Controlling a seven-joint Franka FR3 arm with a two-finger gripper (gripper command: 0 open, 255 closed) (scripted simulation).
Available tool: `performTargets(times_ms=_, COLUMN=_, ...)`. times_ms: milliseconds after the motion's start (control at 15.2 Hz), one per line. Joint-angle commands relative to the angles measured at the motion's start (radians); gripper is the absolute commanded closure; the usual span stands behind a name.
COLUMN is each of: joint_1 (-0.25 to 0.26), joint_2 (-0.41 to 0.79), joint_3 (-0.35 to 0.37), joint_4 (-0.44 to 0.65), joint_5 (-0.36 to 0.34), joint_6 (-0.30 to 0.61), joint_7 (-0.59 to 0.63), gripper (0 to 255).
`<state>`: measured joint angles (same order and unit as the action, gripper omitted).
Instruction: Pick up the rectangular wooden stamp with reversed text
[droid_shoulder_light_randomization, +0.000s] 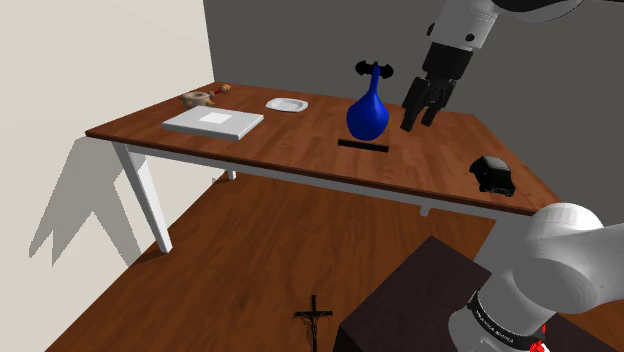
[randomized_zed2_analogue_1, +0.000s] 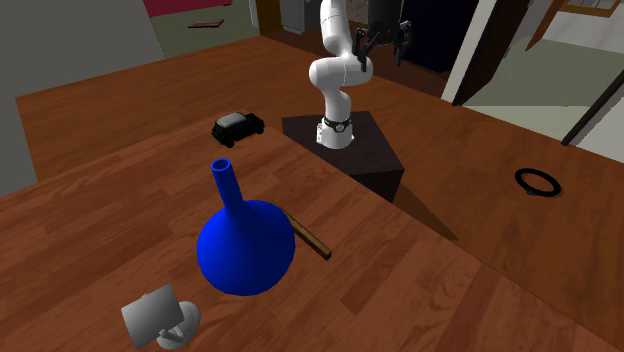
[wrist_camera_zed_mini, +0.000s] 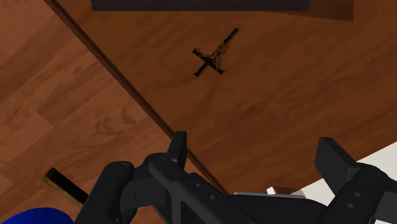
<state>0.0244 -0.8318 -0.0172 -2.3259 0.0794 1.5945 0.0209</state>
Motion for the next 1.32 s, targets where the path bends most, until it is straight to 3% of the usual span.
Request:
performTargets(times_ms=0, joint_1=0.0, joint_2=0.0, joint_3=0.0, joint_4=0.0, joint_5=0.0, joint_6=0.0, joint_7=0.0, gripper=0)
performTargets(times_ms=726, joint_1=0.008, joint_2=0.225, joint_3=-0.221, joint_4=-0.012, joint_5=-0.13, joint_6=0.216, joint_7=-0.377, gripper=0)
performTargets(times_ms=1254, joint_1=0.037, joint_2=0.49, joint_3=-0.37, joint_4=0.097, joint_5=-0.135, joint_6=0.362, joint_7=-0.655, gripper=0)
